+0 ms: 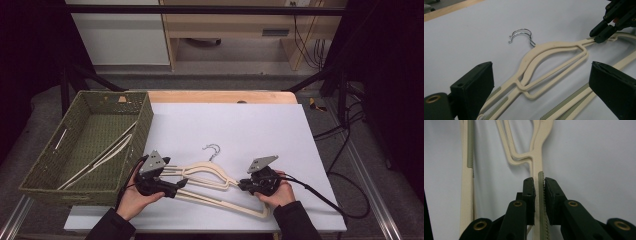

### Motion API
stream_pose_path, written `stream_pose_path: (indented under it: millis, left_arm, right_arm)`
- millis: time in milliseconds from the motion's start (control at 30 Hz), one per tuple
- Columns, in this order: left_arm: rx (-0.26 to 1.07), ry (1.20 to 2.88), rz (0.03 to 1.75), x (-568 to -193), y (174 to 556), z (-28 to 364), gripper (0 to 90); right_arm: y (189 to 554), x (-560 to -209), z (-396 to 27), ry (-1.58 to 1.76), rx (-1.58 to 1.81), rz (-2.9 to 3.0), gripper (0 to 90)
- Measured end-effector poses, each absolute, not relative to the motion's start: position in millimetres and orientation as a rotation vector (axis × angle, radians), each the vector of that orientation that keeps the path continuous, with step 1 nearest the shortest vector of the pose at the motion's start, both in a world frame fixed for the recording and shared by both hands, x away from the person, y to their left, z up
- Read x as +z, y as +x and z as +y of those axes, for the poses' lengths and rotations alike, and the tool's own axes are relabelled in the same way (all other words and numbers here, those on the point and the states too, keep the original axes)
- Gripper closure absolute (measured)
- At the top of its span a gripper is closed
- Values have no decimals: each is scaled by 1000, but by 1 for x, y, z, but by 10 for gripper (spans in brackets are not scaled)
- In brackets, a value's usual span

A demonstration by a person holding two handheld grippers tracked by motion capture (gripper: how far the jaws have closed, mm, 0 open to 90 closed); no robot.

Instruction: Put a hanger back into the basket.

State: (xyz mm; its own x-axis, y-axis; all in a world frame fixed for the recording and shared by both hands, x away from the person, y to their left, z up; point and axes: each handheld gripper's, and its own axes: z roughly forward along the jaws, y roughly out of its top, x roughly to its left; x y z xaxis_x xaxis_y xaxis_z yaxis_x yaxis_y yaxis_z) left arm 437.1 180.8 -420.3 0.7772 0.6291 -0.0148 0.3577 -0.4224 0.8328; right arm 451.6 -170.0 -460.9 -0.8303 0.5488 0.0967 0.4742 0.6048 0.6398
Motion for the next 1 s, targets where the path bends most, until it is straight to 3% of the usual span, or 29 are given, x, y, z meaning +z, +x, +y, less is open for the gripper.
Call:
stream_pose_path:
  millis: [267,367,533,1000]
  left_arm:
    - [367,2068,733,-424,436,179,59]
    - [369,2061,735,-424,437,180,59]
    - [369,2059,733,-424,437,179,59]
    - [368,2064,734,-425,438,178,60]
  right_arm:
    - [454,-469,-170,879,1019,2711,788]
    - [455,-472,-166,881,1054,2694,727]
    - [456,-474,-166,871,1058,2682,787]
    - [452,-459,-172,866,1136,2666,797]
